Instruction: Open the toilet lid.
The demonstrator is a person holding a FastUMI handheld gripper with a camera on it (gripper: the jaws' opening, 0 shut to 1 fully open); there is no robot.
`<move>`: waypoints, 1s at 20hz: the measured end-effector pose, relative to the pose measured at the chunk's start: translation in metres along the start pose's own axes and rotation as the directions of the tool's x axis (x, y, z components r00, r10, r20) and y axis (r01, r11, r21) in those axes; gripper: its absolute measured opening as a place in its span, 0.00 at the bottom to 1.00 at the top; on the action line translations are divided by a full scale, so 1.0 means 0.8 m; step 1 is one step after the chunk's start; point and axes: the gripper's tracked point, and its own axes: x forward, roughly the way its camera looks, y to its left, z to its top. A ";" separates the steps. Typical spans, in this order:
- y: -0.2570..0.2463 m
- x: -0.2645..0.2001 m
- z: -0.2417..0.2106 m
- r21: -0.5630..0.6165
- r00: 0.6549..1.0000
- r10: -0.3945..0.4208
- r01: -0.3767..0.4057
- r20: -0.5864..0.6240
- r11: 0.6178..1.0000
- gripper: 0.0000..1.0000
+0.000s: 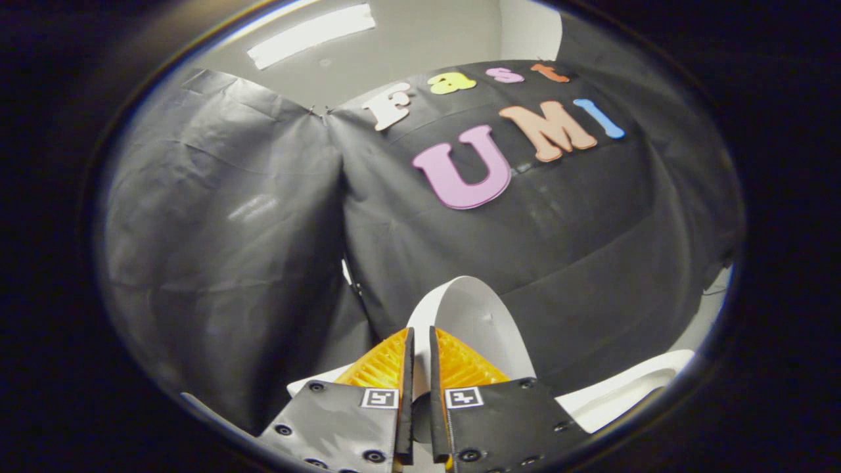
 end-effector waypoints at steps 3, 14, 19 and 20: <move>0.020 0.011 -0.014 0.007 0.997 0.065 -0.065 -0.034 0.998 0.12; 0.062 0.021 -0.049 -0.046 0.975 0.193 -0.199 -0.107 0.979 0.32; 0.076 0.009 -0.027 -0.043 0.969 0.237 -0.241 -0.071 0.970 0.61; 0.074 0.008 -0.015 -0.064 0.972 0.227 -0.231 -0.058 0.971 0.67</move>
